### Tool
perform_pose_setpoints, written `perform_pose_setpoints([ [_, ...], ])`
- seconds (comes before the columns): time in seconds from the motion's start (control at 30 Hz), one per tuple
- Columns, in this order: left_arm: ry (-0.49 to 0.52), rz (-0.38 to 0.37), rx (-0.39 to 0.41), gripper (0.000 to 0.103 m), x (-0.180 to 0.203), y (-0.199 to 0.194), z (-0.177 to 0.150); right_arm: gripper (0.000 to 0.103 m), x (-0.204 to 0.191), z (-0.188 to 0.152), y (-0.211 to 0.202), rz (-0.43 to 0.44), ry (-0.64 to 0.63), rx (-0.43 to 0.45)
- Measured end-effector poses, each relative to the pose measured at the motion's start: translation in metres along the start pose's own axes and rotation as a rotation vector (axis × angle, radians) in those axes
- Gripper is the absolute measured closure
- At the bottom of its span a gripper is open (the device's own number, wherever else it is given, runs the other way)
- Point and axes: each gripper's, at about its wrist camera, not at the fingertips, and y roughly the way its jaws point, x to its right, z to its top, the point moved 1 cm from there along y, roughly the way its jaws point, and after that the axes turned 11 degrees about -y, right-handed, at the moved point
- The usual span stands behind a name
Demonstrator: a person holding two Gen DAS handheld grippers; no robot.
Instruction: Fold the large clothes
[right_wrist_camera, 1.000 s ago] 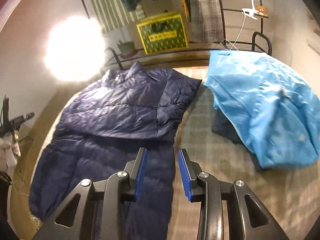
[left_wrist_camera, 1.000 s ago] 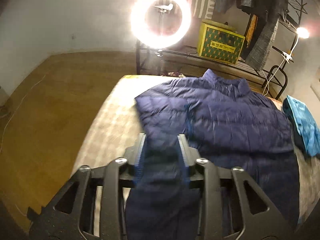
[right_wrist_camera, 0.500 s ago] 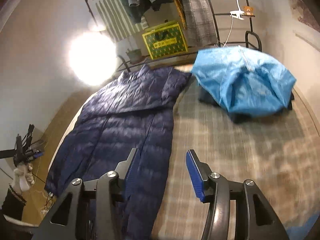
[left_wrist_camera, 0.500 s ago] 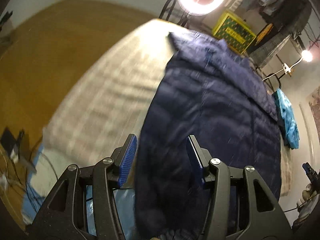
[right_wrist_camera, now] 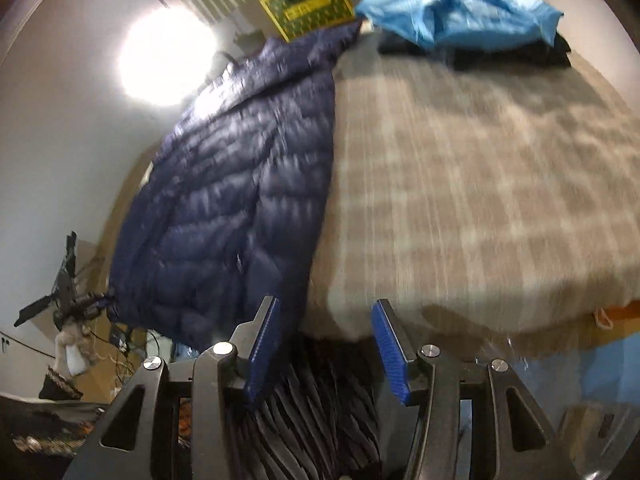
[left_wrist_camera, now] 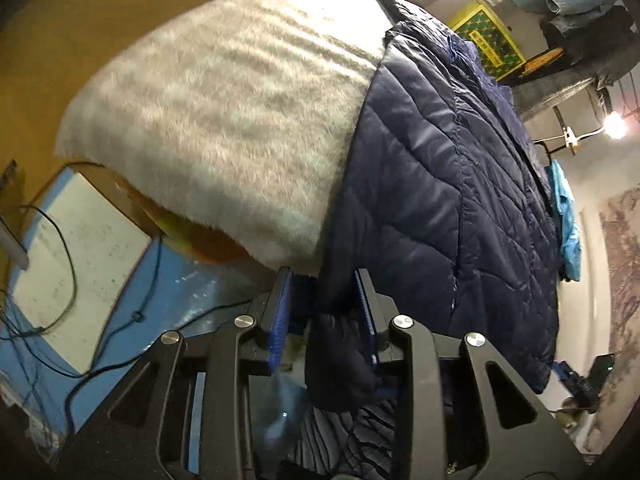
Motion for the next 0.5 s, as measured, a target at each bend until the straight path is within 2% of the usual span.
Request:
perform_pose_setpoints([
  [0.07, 0.031, -0.001, -0.024, 0.073, 0.004, 0.004, -0.006, 0.051, -0.001, -0.006, 0.008, 0.034, 0.009, -0.017],
  [0.17, 0.037, -0.019, -0.049, 0.073, 0.007, 0.009, -0.011, 0.045, -0.005, -0.011, 0.023, 0.075, 0.012, -0.053],
  [0.23, 0.01, -0.047, -0.051, 0.087, 0.005, 0.011, -0.011, 0.045, -0.008, -0.013, 0.031, 0.081, 0.003, -0.068],
  [0.3, -0.015, -0.078, -0.049, 0.092, 0.003, 0.008, -0.01, 0.045, -0.011, -0.015, 0.037, 0.097, 0.005, -0.08],
  [0.5, -0.04, -0.124, -0.045, 0.097, 0.004, 0.0, -0.008, 0.045, -0.019, -0.022, 0.056, 0.154, -0.002, -0.124],
])
